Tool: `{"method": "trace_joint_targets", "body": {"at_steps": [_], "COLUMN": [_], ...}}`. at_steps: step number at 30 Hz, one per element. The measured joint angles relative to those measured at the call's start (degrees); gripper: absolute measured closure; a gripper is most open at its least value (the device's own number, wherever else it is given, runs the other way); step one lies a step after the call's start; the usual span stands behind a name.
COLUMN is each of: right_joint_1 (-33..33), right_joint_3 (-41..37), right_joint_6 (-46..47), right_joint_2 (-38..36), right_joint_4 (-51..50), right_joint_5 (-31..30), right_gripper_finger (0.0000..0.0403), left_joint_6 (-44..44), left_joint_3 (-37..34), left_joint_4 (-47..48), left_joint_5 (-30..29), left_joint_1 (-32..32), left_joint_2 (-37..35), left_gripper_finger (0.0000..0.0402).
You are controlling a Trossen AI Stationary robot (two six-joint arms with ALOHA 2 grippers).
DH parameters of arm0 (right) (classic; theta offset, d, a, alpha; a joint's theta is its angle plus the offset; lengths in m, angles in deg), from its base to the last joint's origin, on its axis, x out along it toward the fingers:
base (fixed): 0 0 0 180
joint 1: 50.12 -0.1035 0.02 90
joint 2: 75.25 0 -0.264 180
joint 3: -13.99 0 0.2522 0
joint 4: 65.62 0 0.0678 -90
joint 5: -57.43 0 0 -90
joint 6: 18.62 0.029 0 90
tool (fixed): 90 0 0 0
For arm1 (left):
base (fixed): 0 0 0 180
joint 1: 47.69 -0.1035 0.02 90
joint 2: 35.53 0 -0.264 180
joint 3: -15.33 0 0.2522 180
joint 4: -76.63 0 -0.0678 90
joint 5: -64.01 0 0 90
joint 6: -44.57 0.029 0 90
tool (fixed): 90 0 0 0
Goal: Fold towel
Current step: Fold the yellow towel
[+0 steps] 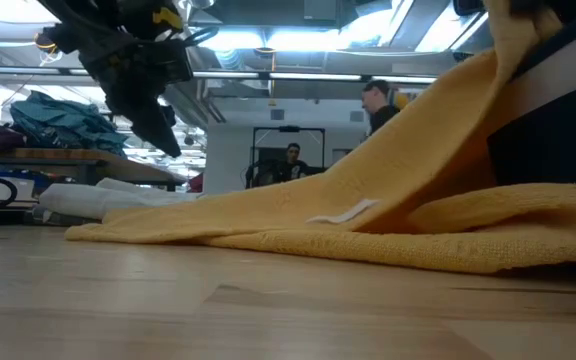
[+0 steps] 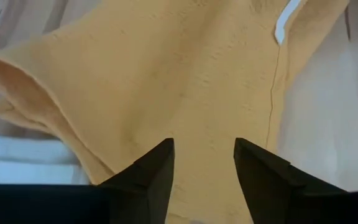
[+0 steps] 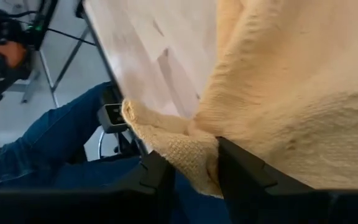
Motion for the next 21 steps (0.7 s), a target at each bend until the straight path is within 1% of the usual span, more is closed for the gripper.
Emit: {"method": "trace_joint_targets", "body": {"at_steps": [3,9,12,21], "right_joint_1": [0.0,0.0,0.0,-0.1], "right_joint_3": [0.0,0.0,0.0,0.0], "right_joint_6": [1.2,3.9,3.8,3.6], "right_joint_2": [1.5,4.0,4.5,4.5], "right_joint_4": [-0.2,-0.1,0.0,0.0], "right_joint_5": [0.0,2.3,3.1,-0.3], "right_gripper_finger": [0.0287,0.0287,0.0287,0.0287], "left_joint_6": [0.6,0.6,0.6,2.6], "left_joint_3": [0.0,0.1,0.1,0.1], "left_joint_4": [-1.3,-2.6,-2.6,-3.1], "left_joint_5": [0.0,0.0,0.0,0.0], "left_joint_1": [0.0,0.0,0.0,0.0], "left_joint_2": [1.6,5.9,8.0,11.7], "left_gripper_finger": [0.0240,0.0246,0.0246,0.0246]}}
